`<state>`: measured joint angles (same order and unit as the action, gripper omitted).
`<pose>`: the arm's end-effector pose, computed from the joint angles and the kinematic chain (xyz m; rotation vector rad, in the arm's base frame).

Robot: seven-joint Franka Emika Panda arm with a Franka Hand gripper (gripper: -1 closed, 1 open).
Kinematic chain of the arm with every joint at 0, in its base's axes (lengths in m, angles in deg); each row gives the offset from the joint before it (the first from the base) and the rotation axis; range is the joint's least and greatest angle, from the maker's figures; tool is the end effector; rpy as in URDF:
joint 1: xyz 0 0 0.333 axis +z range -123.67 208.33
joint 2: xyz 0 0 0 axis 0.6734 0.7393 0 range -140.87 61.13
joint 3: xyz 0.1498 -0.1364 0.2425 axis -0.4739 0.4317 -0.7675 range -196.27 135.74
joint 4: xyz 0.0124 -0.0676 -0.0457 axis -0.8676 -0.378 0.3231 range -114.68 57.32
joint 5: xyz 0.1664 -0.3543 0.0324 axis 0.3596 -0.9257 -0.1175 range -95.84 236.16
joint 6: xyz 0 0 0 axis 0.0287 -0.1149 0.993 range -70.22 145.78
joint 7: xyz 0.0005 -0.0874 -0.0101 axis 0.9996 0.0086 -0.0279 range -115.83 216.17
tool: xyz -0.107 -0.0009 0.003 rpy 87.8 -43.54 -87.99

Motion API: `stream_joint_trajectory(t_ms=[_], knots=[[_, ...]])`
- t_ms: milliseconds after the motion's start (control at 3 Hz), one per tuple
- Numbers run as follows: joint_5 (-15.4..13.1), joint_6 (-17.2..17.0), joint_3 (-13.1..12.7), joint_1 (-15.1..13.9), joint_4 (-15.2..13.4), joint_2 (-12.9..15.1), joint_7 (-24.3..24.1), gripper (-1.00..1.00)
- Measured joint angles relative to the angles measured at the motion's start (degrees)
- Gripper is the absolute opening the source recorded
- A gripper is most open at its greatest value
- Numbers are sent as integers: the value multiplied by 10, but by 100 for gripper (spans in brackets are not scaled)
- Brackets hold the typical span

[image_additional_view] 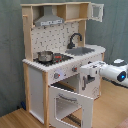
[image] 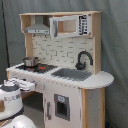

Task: Play with the kitchen

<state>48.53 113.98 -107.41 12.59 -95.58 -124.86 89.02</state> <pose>0.2719 0.3356 0.3891 0.6417 1.4627 0.5353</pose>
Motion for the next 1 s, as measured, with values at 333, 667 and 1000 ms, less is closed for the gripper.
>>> stream_joint_trajectory(t_ms=[333, 667, 1000], knots=[[0, 44, -14, -35, 5, 0, -8, 100], [4, 87, -32, -77, 23, 0, -14, 100], [4, 99, -52, -116, 60, 0, -18, 100]])
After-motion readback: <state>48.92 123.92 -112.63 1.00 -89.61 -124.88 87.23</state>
